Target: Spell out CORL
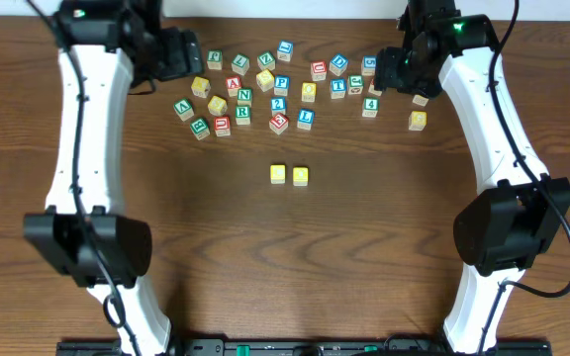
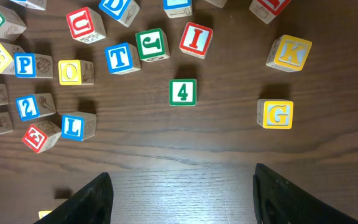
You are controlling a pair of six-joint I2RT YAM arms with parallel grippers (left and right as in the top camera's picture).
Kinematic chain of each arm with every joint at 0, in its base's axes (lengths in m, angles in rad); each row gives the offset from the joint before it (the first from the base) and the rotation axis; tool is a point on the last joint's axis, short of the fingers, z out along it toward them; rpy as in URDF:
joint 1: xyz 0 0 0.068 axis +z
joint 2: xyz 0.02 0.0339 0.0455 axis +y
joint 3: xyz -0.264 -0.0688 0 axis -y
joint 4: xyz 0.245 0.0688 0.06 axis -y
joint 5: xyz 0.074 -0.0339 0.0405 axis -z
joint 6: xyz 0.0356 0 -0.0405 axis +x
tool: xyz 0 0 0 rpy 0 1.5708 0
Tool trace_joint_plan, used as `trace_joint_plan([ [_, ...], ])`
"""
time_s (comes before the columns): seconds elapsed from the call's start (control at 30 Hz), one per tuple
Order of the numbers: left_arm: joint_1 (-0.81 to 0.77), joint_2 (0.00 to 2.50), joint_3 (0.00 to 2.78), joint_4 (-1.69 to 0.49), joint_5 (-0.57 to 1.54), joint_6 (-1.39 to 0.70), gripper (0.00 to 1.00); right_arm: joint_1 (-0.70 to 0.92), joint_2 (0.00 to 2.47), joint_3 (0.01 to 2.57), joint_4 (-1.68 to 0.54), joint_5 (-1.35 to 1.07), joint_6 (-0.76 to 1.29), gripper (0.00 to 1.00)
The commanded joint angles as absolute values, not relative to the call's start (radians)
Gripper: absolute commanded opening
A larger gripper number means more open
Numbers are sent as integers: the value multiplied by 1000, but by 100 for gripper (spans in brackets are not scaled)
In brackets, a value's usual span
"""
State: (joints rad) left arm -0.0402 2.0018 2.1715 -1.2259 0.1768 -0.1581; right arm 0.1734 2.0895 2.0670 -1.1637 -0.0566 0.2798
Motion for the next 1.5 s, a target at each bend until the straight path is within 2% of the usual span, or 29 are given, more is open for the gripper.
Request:
trace_joint_plan([
  [0.0, -72, 2035, 2164, -1226, 171, -194, 94, 178, 2067, 2081, -1171, -63, 268, 67],
  [0.6, -185, 2099, 2164, -1154, 163, -259, 94, 185, 2067, 2080, -1143, -63, 321, 67],
  [1.47, -193, 2104, 2164, -1143, 163, -264, 94, 229, 2083, 2078, -1137, -63, 329, 67],
])
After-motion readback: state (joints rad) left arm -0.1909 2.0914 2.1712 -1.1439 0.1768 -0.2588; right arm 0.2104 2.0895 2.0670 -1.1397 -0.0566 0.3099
